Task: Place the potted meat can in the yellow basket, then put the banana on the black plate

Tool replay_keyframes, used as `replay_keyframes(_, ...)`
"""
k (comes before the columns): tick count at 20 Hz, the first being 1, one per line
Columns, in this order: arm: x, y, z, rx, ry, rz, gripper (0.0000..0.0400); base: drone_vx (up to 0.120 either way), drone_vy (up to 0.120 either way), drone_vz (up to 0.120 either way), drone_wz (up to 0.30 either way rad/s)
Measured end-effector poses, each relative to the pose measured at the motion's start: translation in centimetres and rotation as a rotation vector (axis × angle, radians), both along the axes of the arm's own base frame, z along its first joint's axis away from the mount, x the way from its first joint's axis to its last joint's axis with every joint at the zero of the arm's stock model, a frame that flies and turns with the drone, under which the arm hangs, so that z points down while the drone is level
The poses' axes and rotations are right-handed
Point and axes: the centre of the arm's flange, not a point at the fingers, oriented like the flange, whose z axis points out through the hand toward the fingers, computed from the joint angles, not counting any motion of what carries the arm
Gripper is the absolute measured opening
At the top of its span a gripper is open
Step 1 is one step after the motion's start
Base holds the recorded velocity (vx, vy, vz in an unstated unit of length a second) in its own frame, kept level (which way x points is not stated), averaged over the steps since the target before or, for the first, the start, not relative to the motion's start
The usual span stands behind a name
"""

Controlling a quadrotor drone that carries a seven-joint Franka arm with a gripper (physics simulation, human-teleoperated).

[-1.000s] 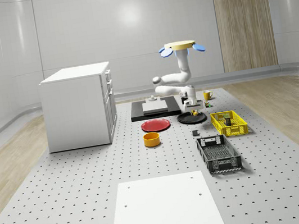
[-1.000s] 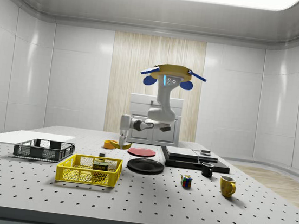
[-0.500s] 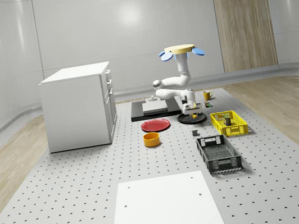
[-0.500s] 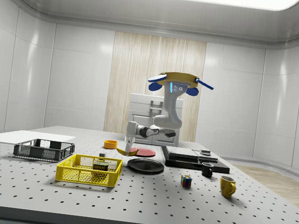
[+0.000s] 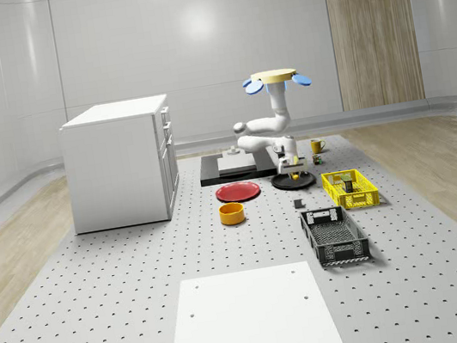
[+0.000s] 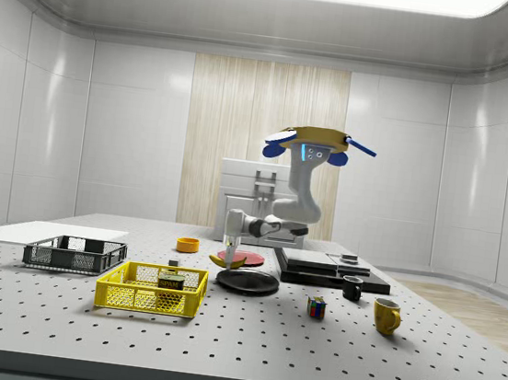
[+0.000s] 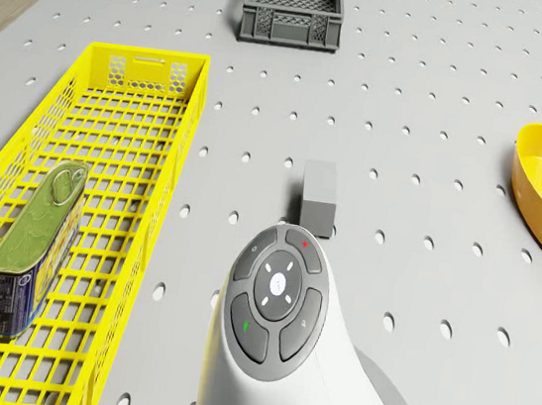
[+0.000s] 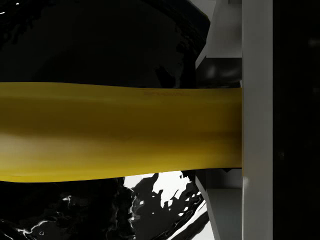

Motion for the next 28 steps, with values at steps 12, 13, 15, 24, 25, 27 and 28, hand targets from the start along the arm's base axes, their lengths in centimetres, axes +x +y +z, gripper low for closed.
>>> replay_keyframes(12, 0.0, 0.0, 0.0, 0.0, 0.0, 0.0, 0.0198, -0.12, 0.01, 0.0, 0.0)
replay_keyframes(13, 0.0, 0.0, 0.0, 0.0, 0.0, 0.0, 0.0198, -0.04, 0.0, 0.0, 0.0)
replay_keyframes(15, 0.0, 0.0, 0.2, 0.0, 0.0, 0.0, 0.0198, 0.0, 0.0, 0.0, 0.0)
replay_keyframes(24, 0.0, 0.0, 3.2, 0.0, 0.0, 0.0, 0.0198, 0.0, 0.0, 0.0, 0.0)
replay_keyframes(25, 0.0, 0.0, 3.5, 0.0, 0.0, 0.0, 0.0198, 0.0, 0.0, 0.0, 0.0)
replay_keyframes(27, 0.0, 0.0, 4.3, 0.0, 0.0, -0.001, 0.0196, 0.0, 0.0, 0.0, 0.0)
replay_keyframes(28, 0.0, 0.0, 4.6, 0.001, 0.0, -0.001, 0.0199, 0.0, 0.0, 0.0, 0.0)
